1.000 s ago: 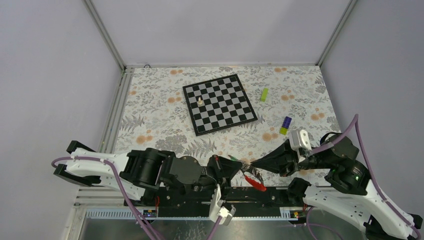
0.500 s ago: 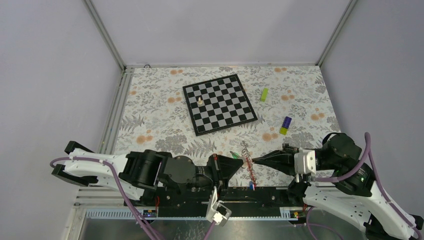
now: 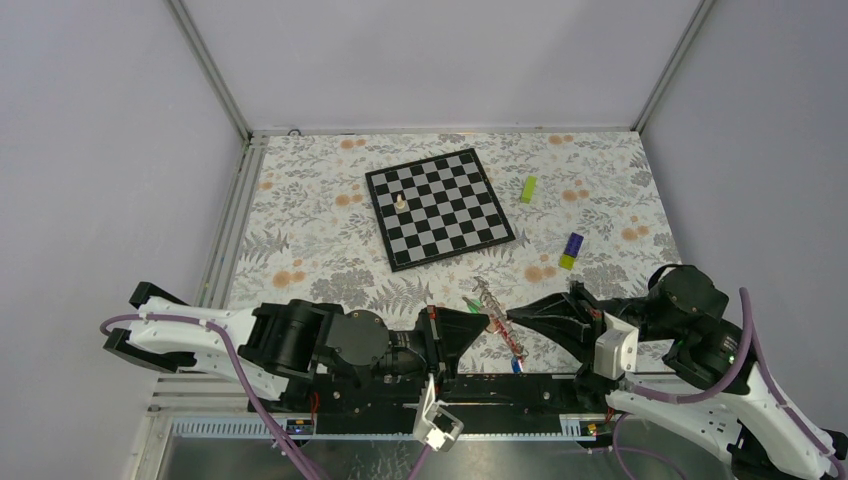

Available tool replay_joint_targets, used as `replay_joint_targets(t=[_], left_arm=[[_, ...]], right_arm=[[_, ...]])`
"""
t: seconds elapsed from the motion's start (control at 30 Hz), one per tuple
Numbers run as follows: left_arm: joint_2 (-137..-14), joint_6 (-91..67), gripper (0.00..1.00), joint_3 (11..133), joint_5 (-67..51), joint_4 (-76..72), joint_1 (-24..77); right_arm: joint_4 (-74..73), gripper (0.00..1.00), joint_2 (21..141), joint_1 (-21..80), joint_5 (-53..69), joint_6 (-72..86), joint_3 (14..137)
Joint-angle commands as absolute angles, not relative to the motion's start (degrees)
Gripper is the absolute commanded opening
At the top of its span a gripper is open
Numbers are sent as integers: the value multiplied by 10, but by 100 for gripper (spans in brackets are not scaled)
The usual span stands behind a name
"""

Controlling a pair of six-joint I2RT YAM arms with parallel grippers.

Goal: Remove the keys from the keyring
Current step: Remove the key from the keyring.

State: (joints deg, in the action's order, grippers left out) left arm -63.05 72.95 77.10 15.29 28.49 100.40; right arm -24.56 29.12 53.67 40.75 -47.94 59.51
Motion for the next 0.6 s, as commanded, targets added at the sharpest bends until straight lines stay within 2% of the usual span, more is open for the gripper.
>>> replay_joint_targets(t=[0.0, 0.57], left_arm=[[-623, 744, 0, 774, 158, 244, 1005], [-628, 767, 0, 778, 174, 224, 1005]], right_arm=[[-223, 0, 297, 539, 399, -535, 633], [-247, 0, 325, 539, 405, -657, 684]])
